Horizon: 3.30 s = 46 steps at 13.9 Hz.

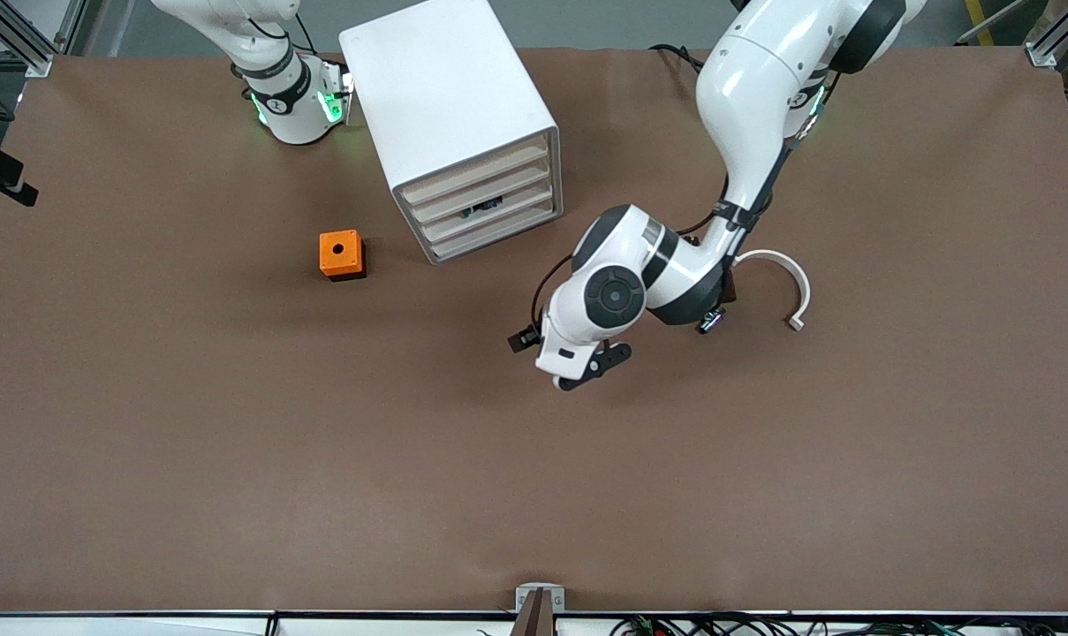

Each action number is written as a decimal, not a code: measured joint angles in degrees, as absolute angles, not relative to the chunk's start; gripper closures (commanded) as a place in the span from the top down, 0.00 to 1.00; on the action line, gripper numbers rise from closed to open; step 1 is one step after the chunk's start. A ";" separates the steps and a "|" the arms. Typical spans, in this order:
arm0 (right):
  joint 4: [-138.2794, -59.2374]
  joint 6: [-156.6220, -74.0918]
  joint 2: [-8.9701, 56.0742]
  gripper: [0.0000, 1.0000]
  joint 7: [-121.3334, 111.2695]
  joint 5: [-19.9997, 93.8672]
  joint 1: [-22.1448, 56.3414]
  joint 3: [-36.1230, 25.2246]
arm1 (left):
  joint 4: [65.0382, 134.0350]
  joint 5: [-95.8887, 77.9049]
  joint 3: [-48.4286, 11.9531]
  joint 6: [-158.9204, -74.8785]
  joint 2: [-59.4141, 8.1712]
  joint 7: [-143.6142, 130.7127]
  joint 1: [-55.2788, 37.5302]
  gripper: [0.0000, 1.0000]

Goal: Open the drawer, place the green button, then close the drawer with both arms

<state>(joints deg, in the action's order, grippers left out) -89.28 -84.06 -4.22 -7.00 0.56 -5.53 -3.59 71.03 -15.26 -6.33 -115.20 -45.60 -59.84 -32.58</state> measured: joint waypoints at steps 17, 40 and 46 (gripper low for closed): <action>-89.17 -83.10 -4.66 1.00 -6.60 0.55 -5.54 -3.83 | 70.97 -7.95 -6.02 -93.80 -28.75 -31.23 -14.54 1.00; -89.17 -83.66 -4.68 1.00 -6.60 0.52 -5.11 -3.34 | 92.23 -0.80 -7.84 -90.78 0.54 1.00 2.45 1.00; -89.17 -83.66 -4.68 1.00 -6.60 0.52 -5.10 -3.34 | 90.96 -0.42 -9.38 -90.80 0.37 -2.56 2.28 1.00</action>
